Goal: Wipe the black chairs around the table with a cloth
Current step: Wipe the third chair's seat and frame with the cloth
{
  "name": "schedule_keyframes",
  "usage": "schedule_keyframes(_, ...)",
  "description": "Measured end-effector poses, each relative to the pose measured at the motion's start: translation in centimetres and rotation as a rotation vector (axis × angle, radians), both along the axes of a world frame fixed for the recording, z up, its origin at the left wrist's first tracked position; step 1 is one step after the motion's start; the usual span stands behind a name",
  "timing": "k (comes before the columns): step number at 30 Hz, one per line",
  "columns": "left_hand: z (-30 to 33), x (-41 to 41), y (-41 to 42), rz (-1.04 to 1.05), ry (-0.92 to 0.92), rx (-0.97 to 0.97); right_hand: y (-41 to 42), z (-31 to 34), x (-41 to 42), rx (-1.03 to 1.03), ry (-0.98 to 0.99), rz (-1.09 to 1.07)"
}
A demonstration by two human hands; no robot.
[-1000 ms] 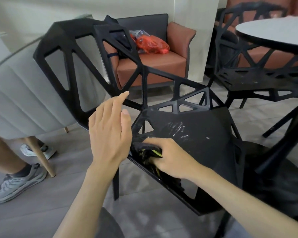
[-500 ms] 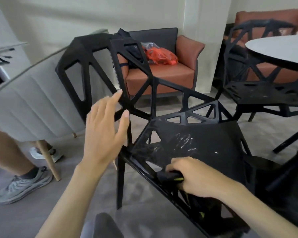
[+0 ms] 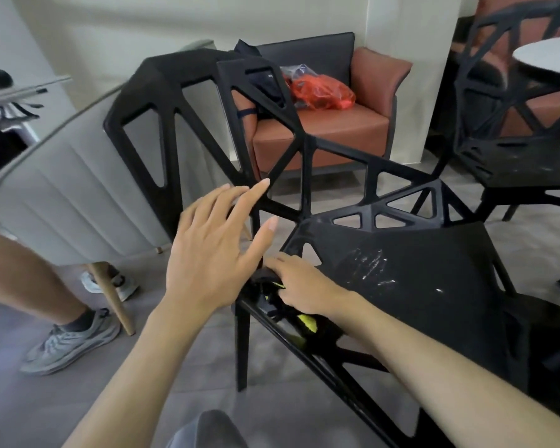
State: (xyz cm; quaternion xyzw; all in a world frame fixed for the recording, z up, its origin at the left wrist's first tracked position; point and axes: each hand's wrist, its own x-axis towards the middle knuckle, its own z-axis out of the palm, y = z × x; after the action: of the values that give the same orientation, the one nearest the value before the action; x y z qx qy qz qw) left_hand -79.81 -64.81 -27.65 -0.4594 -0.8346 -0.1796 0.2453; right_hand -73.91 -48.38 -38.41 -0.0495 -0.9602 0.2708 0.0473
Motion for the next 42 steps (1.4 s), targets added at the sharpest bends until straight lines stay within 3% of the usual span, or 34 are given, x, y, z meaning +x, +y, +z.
schedule_keyframes(6, -0.3, 0.3, -0.1, -0.013, -0.011, 0.045, 2.2, 2.0, 9.3, -0.090, -0.144, 0.179)
schedule_keyframes(10, -0.3, 0.4, 0.1, 0.006, -0.012, 0.047, 2.7, 2.4, 14.8, -0.116, -0.117, 0.182)
schedule_keyframes(14, -0.3, 0.1, 0.2, 0.017, 0.012, 0.028, 1.0, 1.3, 10.0, -0.088, 0.006, 0.118)
schedule_keyframes(18, -0.4, 0.1, 0.0, 0.002, 0.026, 0.012, 0.4, 0.0, 3.7, -0.080, 0.015, 0.048)
schedule_keyframes(21, -0.2, 0.0, 0.0, -0.002, 0.003, 0.024, 0.5, -0.2, 3.7, -0.056, 0.021, 0.078)
schedule_keyframes(29, 0.1, 0.5, -0.2, -0.036, -0.071, 0.117, 1.1, 4.9, 18.9, -0.202, -0.114, 0.138)
schedule_keyframes(34, 0.1, 0.8, -0.1, -0.025, -0.072, 0.103, -0.9, 6.3, 26.4, -0.038, -0.120, 0.148)
schedule_keyframes(39, 0.0, 1.7, 0.4, 0.012, -0.099, 0.156, -2.5, 4.0, 23.0, 0.012, 0.060, -0.007)
schedule_keyframes(42, -0.3, 5.1, 1.0, -0.075, -0.285, 0.326, -2.6, 2.6, 18.6, 0.090, 0.067, -0.113)
